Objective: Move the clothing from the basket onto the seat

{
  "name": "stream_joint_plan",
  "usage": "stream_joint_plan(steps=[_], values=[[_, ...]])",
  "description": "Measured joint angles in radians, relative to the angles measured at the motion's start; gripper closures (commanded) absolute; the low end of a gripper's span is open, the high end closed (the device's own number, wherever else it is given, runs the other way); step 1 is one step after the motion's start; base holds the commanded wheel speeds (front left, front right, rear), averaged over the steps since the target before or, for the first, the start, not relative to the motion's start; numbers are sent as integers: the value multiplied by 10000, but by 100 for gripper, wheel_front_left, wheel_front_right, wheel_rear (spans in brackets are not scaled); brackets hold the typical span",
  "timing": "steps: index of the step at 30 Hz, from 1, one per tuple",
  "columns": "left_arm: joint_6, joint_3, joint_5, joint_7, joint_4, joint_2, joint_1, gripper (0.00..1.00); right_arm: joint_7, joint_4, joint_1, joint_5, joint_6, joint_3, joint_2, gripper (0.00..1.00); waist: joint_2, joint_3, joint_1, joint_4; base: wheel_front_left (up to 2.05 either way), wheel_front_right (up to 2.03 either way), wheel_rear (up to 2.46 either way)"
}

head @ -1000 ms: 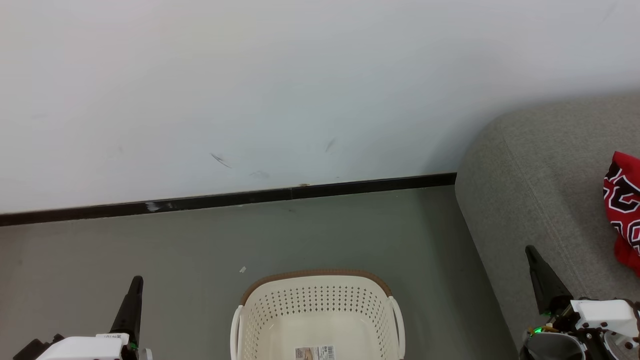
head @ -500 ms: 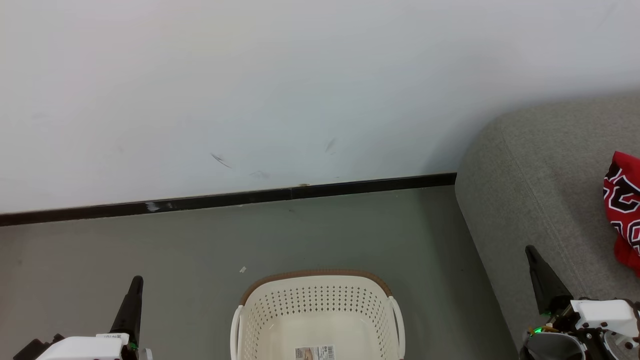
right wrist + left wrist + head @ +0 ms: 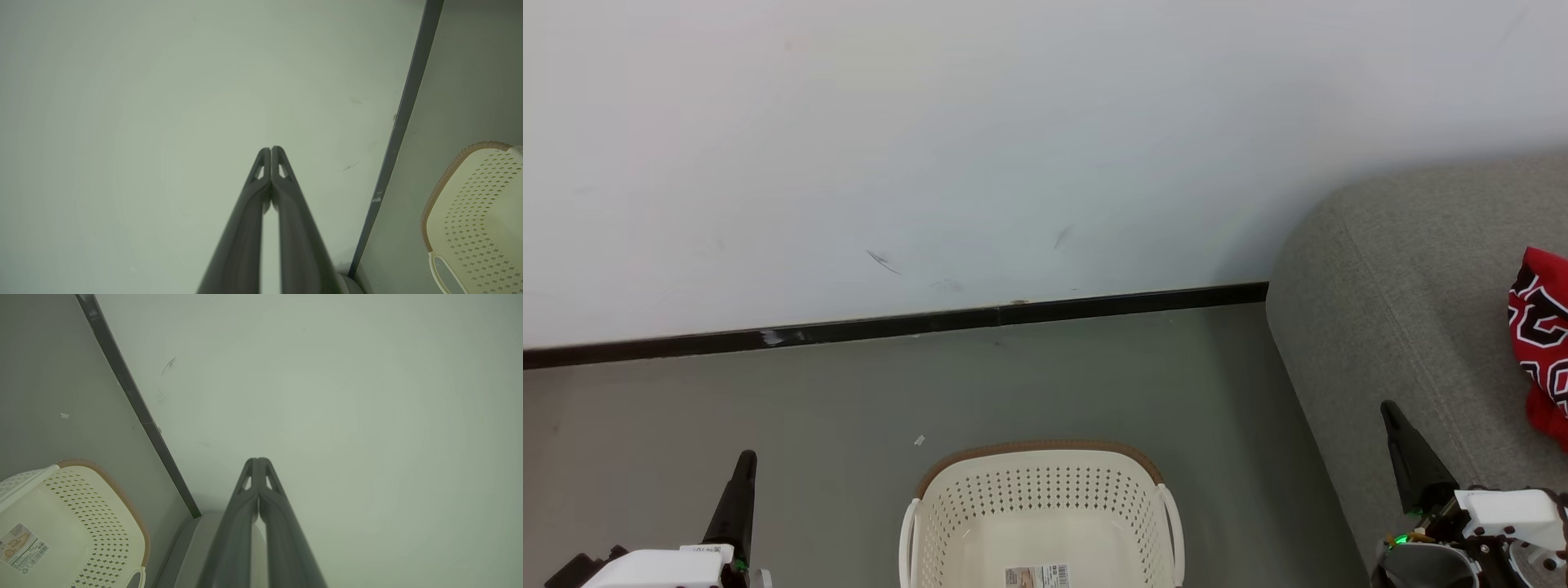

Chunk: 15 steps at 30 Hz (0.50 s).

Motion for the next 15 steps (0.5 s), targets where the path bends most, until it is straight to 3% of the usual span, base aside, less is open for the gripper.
stream_joint_plan(steps=[15], values=[[0,0,0,0,-12,0,0,100,0,0,0,0,0,0,0,100,0,1,0,0,0,0,0]])
